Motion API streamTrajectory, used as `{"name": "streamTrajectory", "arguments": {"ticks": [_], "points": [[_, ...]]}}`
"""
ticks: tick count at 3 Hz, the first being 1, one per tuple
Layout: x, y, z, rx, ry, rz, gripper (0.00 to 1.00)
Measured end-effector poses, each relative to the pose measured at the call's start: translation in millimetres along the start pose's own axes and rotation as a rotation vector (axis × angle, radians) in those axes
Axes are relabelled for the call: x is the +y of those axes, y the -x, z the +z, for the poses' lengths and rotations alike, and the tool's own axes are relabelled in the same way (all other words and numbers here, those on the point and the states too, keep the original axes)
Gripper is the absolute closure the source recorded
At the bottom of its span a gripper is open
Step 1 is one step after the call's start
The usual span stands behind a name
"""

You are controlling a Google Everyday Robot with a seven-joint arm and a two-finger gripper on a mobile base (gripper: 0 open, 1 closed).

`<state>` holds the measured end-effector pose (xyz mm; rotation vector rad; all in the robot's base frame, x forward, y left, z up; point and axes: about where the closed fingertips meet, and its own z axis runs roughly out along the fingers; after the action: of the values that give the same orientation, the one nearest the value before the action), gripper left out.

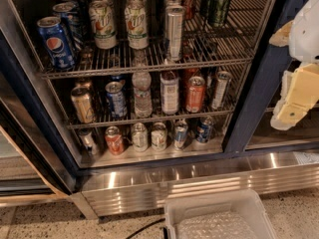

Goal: Pick redbull can from top shelf of fridge

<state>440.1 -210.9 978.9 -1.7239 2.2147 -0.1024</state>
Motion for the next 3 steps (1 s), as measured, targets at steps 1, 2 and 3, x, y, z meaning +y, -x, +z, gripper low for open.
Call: {"name": "streamTrajectory", "arguments": {"ticks": [1, 2, 3], "points": [[0.0, 0.1, 0.1, 0.000, 0.000, 0.000, 0.00], [-4.4, 8.3, 11.7, -0.050, -0.014, 0.048, 0.00], [-9.8, 23.6, 31.7, -0.151, -0.043, 0.096, 0.00]]}}
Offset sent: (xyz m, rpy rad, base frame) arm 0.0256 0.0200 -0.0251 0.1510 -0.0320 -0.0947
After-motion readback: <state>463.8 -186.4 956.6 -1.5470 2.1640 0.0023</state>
